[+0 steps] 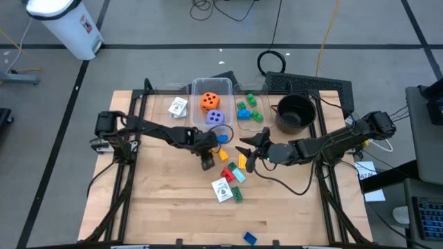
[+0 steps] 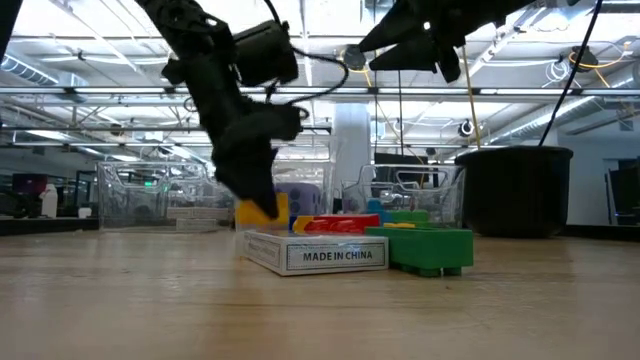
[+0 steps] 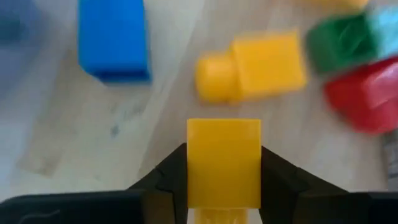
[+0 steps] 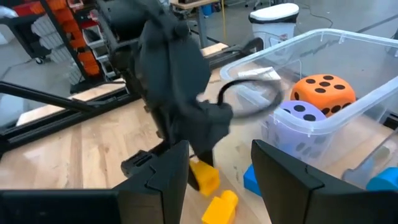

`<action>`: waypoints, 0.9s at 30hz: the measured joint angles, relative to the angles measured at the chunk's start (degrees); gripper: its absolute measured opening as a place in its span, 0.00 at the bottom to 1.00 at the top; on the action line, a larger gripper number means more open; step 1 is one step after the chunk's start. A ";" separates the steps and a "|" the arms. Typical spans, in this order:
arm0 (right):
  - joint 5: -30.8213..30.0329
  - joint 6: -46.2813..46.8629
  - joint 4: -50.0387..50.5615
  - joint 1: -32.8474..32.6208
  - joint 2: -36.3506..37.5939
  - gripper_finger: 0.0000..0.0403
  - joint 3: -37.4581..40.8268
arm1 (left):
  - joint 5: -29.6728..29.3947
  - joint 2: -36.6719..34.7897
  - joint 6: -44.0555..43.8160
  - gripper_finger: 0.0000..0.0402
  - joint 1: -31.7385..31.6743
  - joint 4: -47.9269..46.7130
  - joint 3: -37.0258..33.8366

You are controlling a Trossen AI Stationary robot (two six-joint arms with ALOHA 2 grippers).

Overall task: Pick & Place Toys
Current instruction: Put the left yellow game piece into the right transparent bin

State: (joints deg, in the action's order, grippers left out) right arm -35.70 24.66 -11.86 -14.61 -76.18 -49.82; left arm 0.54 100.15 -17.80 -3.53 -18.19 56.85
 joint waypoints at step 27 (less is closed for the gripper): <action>11.86 -2.51 -20.74 0.73 7.43 0.42 -0.02 | 7.46 -22.20 -4.00 0.33 -0.32 33.05 13.10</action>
State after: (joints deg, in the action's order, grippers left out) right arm -23.83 22.15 -32.59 -13.88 -68.75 -49.84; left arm 8.00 77.95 -21.80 -3.84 14.86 69.95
